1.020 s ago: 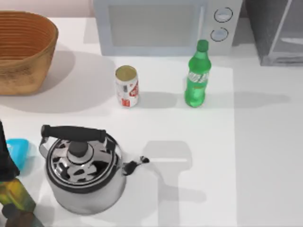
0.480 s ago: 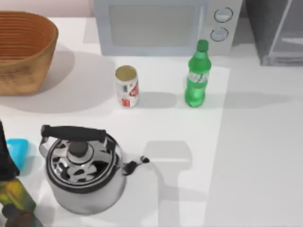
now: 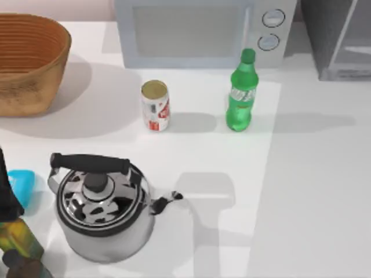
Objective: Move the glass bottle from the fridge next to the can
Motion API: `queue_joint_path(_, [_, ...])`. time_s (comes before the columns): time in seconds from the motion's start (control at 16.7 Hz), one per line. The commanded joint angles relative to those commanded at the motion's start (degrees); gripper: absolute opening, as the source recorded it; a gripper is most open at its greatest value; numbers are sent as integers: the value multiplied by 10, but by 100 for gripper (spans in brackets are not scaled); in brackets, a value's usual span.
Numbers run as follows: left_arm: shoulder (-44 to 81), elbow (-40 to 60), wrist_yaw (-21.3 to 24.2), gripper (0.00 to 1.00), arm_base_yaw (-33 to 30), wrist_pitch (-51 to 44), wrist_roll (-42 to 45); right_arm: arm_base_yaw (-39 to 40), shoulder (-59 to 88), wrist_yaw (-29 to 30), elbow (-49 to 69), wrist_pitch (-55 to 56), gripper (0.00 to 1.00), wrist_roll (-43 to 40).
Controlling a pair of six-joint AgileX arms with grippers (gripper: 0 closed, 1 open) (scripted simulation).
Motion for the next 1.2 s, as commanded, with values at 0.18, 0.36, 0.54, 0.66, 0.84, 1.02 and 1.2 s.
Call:
queue_joint_path(0.18, [0,0,0,100,0,0,0,81,-21,73,-30,36,100,59])
queue_joint_path(0.36, [0,0,0,100,0,0,0,214,-44,149,-53,70,100,118])
queue_joint_path(0.54, [0,0,0,100,0,0,0,358,-64,234,-79,104,100,191])
queue_joint_path(0.66, [0,0,0,100,0,0,0,428,-78,294,-99,128,100,248])
queue_joint_path(0.84, [0,0,0,100,0,0,0,489,-101,364,-133,165,100,317])
queue_joint_path(1.02, [0,0,0,100,0,0,0,501,-112,384,-145,179,100,337])
queue_joint_path(1.2, [0,0,0,100,0,0,0,493,-108,386,-147,178,100,334])
